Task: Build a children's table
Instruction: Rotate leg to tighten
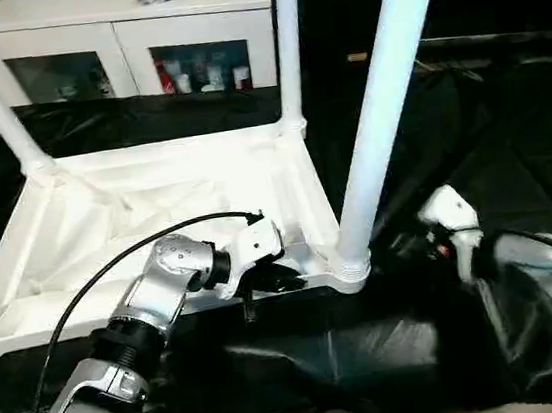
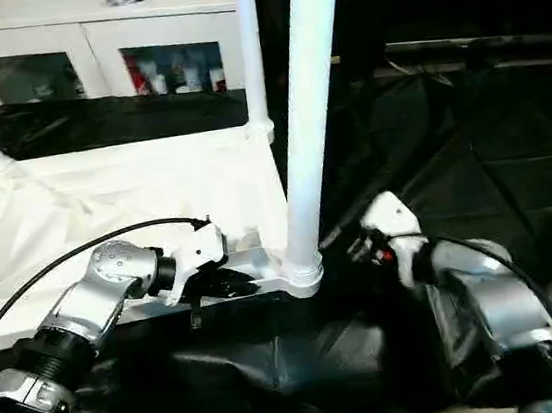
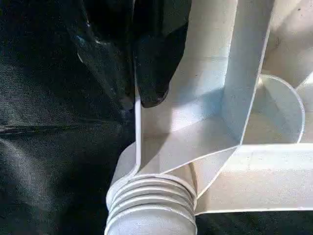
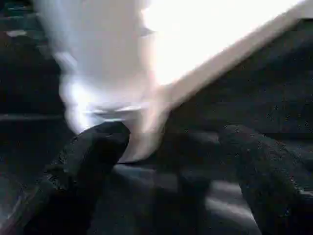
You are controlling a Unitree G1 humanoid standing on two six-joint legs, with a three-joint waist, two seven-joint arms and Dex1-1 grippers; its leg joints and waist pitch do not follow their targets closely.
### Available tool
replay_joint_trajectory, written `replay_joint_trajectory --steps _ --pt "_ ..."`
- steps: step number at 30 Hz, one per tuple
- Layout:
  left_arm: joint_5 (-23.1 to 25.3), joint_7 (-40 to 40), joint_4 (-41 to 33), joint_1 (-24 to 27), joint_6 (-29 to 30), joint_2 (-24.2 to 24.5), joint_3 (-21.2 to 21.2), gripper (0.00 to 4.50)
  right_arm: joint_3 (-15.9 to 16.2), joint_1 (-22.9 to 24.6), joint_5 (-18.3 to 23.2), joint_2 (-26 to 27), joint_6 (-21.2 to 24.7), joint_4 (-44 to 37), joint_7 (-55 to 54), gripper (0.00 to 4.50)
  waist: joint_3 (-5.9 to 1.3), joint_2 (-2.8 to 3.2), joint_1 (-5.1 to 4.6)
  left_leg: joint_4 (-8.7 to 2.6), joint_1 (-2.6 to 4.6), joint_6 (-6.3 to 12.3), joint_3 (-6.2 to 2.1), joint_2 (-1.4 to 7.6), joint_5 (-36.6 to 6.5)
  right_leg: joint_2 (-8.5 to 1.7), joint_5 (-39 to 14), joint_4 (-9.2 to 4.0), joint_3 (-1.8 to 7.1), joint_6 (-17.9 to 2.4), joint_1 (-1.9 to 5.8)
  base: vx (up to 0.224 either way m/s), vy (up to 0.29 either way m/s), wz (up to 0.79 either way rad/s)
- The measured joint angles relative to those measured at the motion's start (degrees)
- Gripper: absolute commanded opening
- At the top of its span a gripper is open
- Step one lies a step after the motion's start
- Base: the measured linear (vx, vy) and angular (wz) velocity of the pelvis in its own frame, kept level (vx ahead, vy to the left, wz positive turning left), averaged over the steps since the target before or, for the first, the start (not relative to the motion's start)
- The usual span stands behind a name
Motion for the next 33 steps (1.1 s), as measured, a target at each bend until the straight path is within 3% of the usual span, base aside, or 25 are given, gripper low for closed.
replay_joint_trajectory --steps 1,12,23,24,32,33 --pt "0.0 0.3 -0.1 0.0 0.3 -0.4 0.0 0.00 1.2 0.2 0.0 0.8 -0.3 -0.5 0.4 4.33 0.00 0.00 0.06 0.00 0.04 0.00 0.00 0.00 0.0 0.00 0.0 0.00 0.00 0.0 0.00 0.000 0.000 0.00" --pt "0.1 0.5 -0.8 0.0 1.1 -0.9 -0.1 0.00 3.1 -2.7 -1.1 5.7 -2.1 1.1 -3.1 4.33 -0.04 0.07 0.48 0.00 0.02 0.00 0.00 -0.02 0.0 -0.02 0.0 -0.02 0.01 0.0 -0.04 0.000 0.000 0.00" --pt "0.1 0.5 -1.8 0.3 1.6 -0.7 -0.3 0.00 2.4 -3.1 1.0 4.6 -1.7 1.8 -1.4 4.33 -0.03 0.05 0.55 -0.05 0.00 -0.01 0.00 -0.02 0.0 -0.02 0.1 -0.07 0.00 -0.2 -0.06 0.000 0.000 0.00" --pt "0.1 0.5 -1.8 0.4 1.5 -0.7 -0.3 0.00 2.4 -3.0 0.7 4.6 -1.7 2.3 -1.4 4.05 -0.03 0.06 0.55 -0.05 0.00 -0.01 0.00 -0.02 0.0 -0.02 0.1 -0.06 0.00 -0.2 -0.06 0.000 0.000 0.00" --pt "0.1 0.5 -2.2 0.6 1.6 -0.6 -0.3 0.00 2.4 -3.1 0.1 5.0 -2.2 2.7 -2.5 3.46 -0.03 0.05 0.53 -0.06 -0.01 -0.01 0.00 -0.02 0.0 -0.02 0.1 -0.07 0.00 -0.2 -0.07 0.000 0.000 0.00" --pt "0.1 0.5 -2.3 0.6 1.6 -0.5 -0.3 0.00 2.4 -3.1 0.1 5.0 -2.3 2.8 -2.5 3.19 -0.03 0.05 0.53 -0.06 -0.01 -0.01 0.00 -0.02 0.0 -0.02 0.1 -0.07 0.00 -0.2 -0.07 0.000 0.000 0.00"
